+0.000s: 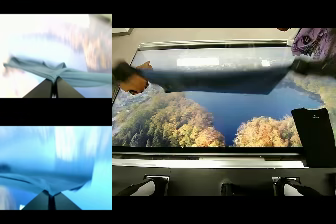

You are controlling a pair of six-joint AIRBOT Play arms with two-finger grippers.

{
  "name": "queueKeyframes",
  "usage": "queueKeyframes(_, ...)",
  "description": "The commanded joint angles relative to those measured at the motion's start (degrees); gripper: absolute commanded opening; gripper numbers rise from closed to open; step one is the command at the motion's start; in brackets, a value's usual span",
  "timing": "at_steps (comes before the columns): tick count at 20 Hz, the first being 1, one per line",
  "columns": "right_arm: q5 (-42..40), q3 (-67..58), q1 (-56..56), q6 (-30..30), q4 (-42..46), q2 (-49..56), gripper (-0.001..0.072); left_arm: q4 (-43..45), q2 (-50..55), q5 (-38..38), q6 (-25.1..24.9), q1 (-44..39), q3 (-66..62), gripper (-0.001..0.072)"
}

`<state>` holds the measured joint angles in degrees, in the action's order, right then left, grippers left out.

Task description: Fold the clothes and pants, and hang the long-sleeved shirts on hangers.

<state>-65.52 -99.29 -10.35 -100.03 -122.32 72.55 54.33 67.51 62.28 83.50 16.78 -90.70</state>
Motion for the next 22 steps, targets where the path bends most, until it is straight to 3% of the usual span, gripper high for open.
queueKeyframes(1,-2.7,-24.2,1.0,6.3,5.0,-1.7,0.0026,15.3,-1.3,10.0,7.1,-0.1,-25.2,0.0012)
queueKeyframes(3,-1.7,-25.6,1.0,7.1,6.3,-7.9,0.0027,20.3,-5.2,13.6,8.7,-0.1,-30.6,0.0012)
queueKeyframes(7,-2.4,-22.9,1.0,11.7,12.7,-20.4,0.0027,26.1,-17.9,13.6,12.0,-0.1,-25.2,0.0012)
queueKeyframes(11,-2.8,-22.8,1.0,15.8,18.4,-23.7,0.0026,29.4,-24.1,13.6,15.7,-0.1,-22.2,0.0012)
queueKeyframes(15,-8.9,-22.8,1.0,17.5,18.4,-16.6,0.0026,28.4,-19.9,15.9,14.7,-0.1,-21.0,0.0012)
queueKeyframes(18,-17.4,-22.2,1.0,16.7,18.4,-5.4,0.0027,21.2,-9.9,22.8,8.3,-0.1,-16.7,0.0012)
queueKeyframes(22,-17.1,-14.1,1.0,13.8,18.4,10.6,0.0027,19.9,7.0,19.2,4.1,-3.6,-9.4,0.0012)
